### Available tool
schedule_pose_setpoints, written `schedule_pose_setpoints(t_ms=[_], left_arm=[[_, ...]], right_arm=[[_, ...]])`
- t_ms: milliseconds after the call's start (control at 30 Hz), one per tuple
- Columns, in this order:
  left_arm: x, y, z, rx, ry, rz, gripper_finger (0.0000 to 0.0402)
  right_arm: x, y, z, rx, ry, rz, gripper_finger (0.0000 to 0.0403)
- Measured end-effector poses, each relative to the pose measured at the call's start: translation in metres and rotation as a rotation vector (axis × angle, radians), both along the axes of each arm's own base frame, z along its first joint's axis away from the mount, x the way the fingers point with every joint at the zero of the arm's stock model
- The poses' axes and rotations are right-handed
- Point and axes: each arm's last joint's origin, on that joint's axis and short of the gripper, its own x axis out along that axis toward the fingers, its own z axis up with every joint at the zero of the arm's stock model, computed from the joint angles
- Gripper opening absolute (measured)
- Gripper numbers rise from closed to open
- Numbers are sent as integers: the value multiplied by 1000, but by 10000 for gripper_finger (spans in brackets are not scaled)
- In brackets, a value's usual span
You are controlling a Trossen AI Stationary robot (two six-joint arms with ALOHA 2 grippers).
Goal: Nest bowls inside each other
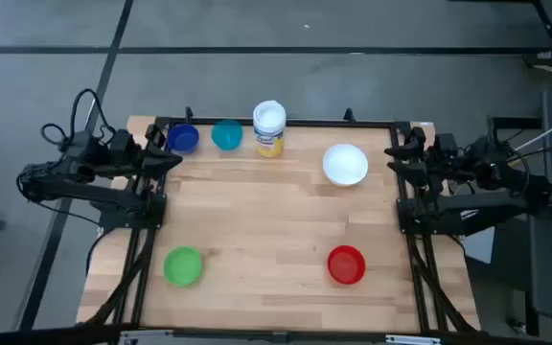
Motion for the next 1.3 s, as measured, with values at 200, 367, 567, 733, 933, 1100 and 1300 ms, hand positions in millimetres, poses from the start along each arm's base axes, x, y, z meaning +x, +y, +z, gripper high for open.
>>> schedule_pose_setpoints(t_ms=[200, 367, 567, 733, 933, 1100, 1300], left_arm=[[5, 1, 3, 3, -29, 28, 6], [20, 4, -2, -73, 36, 123, 4], [34, 5, -2, -80, 28, 170, 7], [31, 4, -2, 6, 29, 135, 6], [33, 6, -6, -101, 69, 190, 7], [40, 6, -14, -109, 150, 200, 8], [52, 8, -14, -161, 136, 265, 19]], right_arm=[[1, -3, 1, 59, -11, -97, 197], [10, -4, 5, 49, -44, -126, 197], [18, -4, 7, 40, -53, -128, 197], [18, -4, 7, 43, -56, -128, 197], [18, -5, 8, 47, -60, -152, 197], [17, -7, 10, 11, -73, -238, 197], [16, -7, 12, 22, -102, -257, 197]])
